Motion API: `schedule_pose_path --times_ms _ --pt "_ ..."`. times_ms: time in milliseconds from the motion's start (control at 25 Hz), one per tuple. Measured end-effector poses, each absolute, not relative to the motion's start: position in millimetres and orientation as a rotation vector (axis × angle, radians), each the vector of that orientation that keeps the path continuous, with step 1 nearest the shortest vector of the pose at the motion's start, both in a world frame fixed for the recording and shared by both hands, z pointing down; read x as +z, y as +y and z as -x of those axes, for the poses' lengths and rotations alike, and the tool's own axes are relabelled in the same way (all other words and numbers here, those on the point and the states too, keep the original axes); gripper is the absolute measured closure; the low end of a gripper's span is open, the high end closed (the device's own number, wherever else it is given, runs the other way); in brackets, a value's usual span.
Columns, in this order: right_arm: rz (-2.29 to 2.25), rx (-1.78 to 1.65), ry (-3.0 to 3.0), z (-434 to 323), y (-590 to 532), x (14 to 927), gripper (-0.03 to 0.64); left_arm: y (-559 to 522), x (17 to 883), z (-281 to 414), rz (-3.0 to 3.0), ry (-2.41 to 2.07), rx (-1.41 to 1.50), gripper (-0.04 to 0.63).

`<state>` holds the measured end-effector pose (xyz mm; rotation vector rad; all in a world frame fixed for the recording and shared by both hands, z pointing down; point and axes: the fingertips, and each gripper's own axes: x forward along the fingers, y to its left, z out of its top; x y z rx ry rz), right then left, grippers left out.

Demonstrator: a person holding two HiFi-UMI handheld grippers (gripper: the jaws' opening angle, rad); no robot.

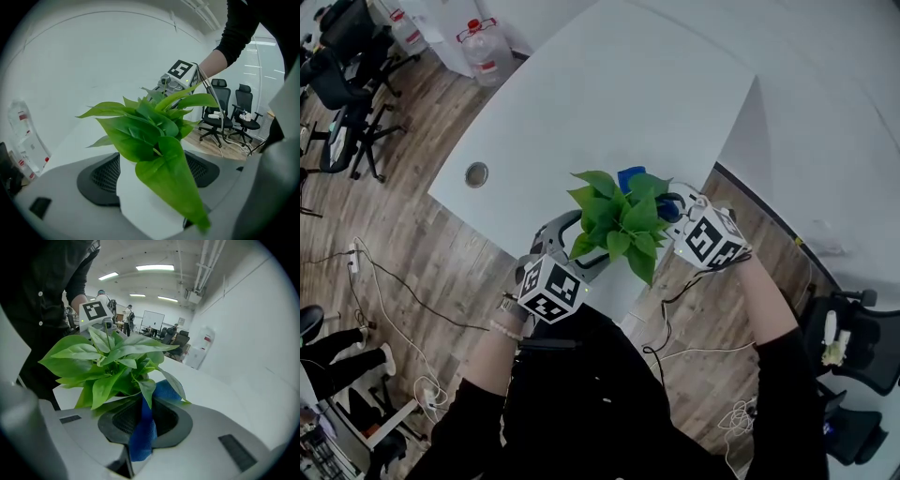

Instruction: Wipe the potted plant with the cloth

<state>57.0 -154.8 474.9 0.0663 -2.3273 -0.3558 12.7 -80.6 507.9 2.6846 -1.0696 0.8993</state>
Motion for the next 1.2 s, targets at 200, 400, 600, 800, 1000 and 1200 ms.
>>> schedule_pose_path --times_ms 200,400,600,800,1000,1200 --pt "-0.061 -0.338 -2.330 -57.0 -154.8 476.6 0.532 -86.6 508.1 -18.6 -2.705 -1.044 0.871 0.198" --pt "-0.064 -0.313 -2.318 -58.1 -149.8 483.3 0.532 -88.1 508.1 -15.8 -2.735 -1.005 0.849 0.198" --pt "-0.142 -0.262 -2.354 -60.0 -145.7 482.8 0.532 -89.3 507.3 -13.2 -2.742 -1.006 0.855 0.198" --pt "-0.257 -0.180 -2.401 -66.8 -137.0 486.8 0.532 -89.8 509.3 -13.1 -2.735 -1.005 0.872 0.198" --pt "-0.370 -0.106 -2.429 -75.2 -121.7 491.3 0.532 -88.9 509.8 -14.1 -2.728 -1.003 0.880 0.199" --pt "-0.470 -0.039 -2.426 -78.7 -101.4 499.0 0.532 -89.6 509.8 -13.6 -2.724 -1.000 0.885 0.199"
